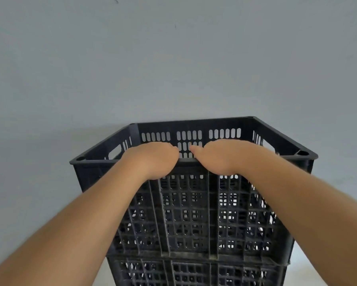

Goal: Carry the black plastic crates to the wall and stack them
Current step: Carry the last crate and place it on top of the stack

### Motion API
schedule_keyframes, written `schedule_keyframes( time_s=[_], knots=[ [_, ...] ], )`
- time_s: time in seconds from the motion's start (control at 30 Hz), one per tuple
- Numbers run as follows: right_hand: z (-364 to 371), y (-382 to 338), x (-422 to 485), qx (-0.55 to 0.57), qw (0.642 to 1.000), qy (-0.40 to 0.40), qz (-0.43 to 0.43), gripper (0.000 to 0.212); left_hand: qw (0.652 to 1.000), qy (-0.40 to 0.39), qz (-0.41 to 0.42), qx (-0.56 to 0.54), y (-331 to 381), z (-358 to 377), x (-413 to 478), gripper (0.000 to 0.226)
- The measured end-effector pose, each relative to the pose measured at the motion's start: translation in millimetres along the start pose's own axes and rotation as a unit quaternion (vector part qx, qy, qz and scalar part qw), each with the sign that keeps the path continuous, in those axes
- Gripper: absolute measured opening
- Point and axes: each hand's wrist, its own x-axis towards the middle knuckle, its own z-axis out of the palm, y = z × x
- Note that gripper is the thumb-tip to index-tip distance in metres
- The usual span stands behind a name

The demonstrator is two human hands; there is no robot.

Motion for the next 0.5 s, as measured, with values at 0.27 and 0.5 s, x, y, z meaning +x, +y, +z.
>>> schedule_keyframes(
  time_s=[0.27,0.5],
  knots=[
    [4.3,-1.5,4.2,-0.009,1.000,-0.001,0.025,0.029,1.000,-0.004,0.017,0.019,-7.6,6.1,7.9,0.025],
    [-6.3,-3.7,1.5,0.024,0.999,-0.037,0.022,0.039,0.991,-0.036,0.020,-0.131,-13.5,-5.8,1.6,0.045]
  ],
)
